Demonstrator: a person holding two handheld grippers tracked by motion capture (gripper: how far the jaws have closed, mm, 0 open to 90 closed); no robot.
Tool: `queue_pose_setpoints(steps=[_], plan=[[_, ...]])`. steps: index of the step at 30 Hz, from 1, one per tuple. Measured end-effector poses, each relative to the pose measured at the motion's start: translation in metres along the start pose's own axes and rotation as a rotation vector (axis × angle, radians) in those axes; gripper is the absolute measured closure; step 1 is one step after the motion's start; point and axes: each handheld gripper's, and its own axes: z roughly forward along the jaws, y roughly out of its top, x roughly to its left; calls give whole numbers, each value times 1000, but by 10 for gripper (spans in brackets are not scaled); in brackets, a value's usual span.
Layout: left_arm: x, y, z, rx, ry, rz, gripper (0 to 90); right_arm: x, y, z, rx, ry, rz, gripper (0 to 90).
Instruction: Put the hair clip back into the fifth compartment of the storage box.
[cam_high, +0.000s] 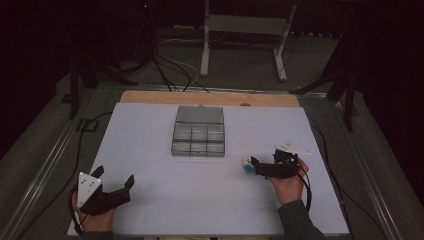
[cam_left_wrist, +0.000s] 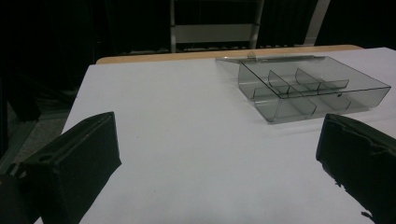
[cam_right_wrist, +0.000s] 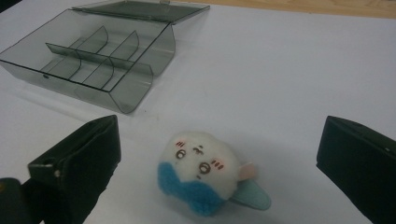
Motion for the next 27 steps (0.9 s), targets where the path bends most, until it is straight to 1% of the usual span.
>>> queue_pose_setpoints(steps=[2, 9, 16, 24, 27], plan=[[0, 0, 0, 2, 1, 1, 5, 1, -1, 3, 6, -1, 4, 0], [0, 0, 0, -1, 1, -2, 5, 5, -3, 12, 32, -6, -8, 0], [0, -1, 0, -1, -2, -8, 5, 8, -6, 21, 76, -12, -2, 0], [1, -1, 0, -4, -1, -12, 5, 12, -9, 30, 108, -16, 0, 5], [0, -1, 1, 0, -5, -9, 5, 13, -12, 36, 131, -20, 7, 22]])
